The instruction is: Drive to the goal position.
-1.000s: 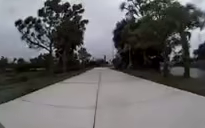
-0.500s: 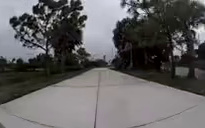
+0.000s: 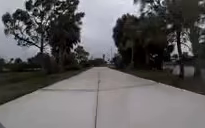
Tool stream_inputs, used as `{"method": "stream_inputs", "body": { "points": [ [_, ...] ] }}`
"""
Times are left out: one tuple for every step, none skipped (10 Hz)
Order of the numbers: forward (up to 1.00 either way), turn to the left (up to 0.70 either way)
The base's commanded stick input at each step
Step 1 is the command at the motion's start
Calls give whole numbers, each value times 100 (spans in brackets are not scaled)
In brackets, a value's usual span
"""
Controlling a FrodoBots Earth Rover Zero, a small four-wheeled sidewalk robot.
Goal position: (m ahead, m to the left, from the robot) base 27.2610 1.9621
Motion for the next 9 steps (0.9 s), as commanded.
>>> {"method": "stream_inputs", "body": {
  "points": [
    [85, 0],
    [85, 0],
    [85, 0],
    [85, 0],
    [85, 0],
    [85, 0],
    [85, 0],
    [85, 0],
    [85, 0]
  ]
}}
